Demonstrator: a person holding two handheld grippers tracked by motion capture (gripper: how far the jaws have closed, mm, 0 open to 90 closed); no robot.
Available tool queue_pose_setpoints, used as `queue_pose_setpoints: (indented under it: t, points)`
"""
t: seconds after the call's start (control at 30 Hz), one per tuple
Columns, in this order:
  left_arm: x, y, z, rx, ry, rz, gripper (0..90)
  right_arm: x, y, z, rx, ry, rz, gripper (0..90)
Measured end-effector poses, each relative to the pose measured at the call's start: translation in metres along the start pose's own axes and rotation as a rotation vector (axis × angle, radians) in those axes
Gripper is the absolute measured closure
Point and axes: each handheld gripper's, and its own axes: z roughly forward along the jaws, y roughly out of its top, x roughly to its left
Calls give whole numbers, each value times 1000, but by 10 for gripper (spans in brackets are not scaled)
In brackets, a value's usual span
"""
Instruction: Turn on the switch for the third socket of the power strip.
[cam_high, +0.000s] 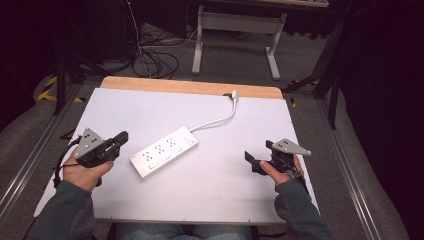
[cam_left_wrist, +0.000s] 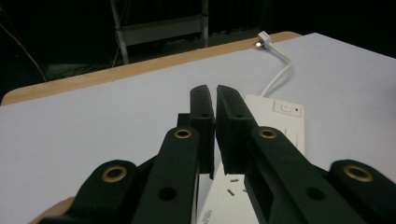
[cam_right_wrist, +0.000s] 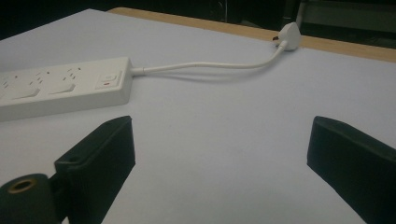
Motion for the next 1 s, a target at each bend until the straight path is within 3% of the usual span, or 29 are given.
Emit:
queue_pose_setpoints:
  t: [0.33,0.57,0.73,1.0]
  points:
    - [7,-1,-12,-27,54,-46,728,0,0,0,5,1,-2,82]
    - [12,-4,-20,-29,76,-66,498,1,0,0,5,-2,-3,82]
    - [11,-3,-19,-35,90,-62,384,1,0,1,7,3,-7,82]
    - [14,-3,-20,-37,110,-91,285,0,0,1,5,3,-1,82]
